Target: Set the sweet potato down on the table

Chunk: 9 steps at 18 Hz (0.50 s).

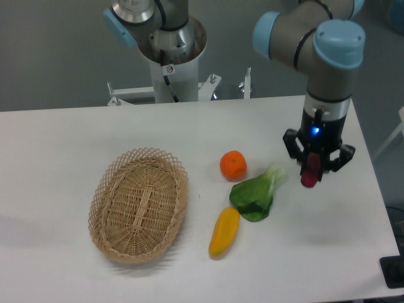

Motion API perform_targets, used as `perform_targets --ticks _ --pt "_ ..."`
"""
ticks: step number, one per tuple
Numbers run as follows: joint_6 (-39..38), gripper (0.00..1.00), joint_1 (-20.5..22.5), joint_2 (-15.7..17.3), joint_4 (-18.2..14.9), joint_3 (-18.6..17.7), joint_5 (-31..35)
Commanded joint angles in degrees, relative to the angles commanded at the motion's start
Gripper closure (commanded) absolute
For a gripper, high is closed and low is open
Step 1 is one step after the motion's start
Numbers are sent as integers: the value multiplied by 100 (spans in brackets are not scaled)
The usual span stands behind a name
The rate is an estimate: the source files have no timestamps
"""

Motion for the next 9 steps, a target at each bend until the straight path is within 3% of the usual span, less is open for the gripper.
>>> perform_targets --ticks 7,9 --pt "-195 71 -527 -1010 1214 88 878" --pt "-186 71 -607 -1222 1286 158 1045"
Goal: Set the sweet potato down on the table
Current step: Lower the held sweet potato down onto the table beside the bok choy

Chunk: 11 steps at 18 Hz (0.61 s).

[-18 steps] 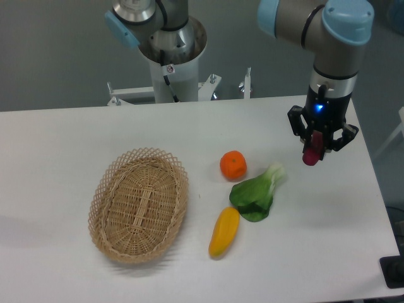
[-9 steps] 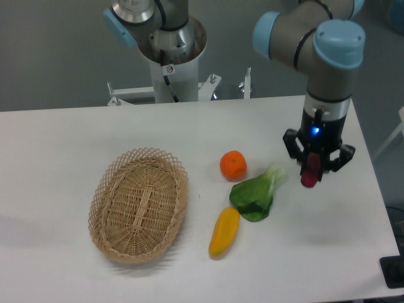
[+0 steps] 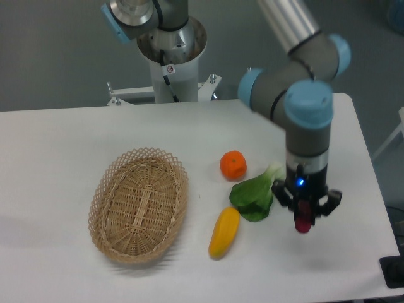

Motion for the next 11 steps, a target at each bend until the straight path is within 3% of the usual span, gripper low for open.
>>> perform_targets --ticks 6,11 --pt "140 71 -44 -387 44 -26 36" --pt "193 71 -79 -458 44 -52 36"
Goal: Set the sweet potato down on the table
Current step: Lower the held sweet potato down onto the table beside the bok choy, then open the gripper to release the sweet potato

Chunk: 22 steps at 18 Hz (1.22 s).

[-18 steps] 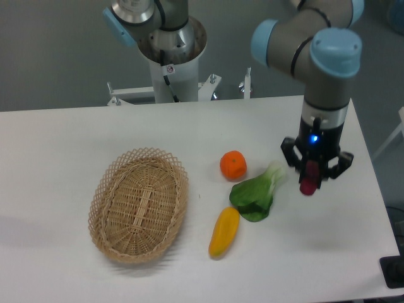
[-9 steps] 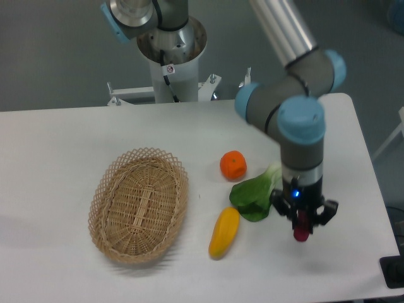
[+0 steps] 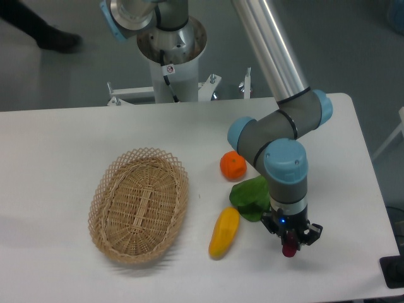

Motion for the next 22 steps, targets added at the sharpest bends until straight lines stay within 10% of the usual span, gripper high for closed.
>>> perform_targets --ticks 11,17,22 --pt "0 67 -9 -62 0 -35 0" --pt "0 0 -9 -1 0 0 0" --pt "-70 0 -9 237 -26 140 -26"
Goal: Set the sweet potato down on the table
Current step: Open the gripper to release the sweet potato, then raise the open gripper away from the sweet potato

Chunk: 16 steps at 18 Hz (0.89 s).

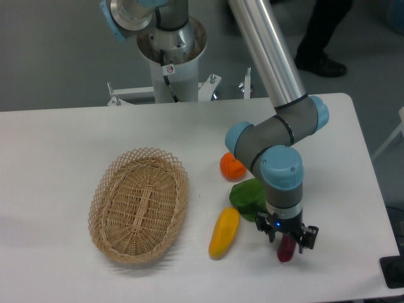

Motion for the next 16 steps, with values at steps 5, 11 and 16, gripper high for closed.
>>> perform_targets --ticks 5,11,16 --pt "88 0 53 369 -201 115 -26" --pt "631 0 377 940 -1799 431 -175" --pt "1449 0 843 1441 -2636 405 -439"
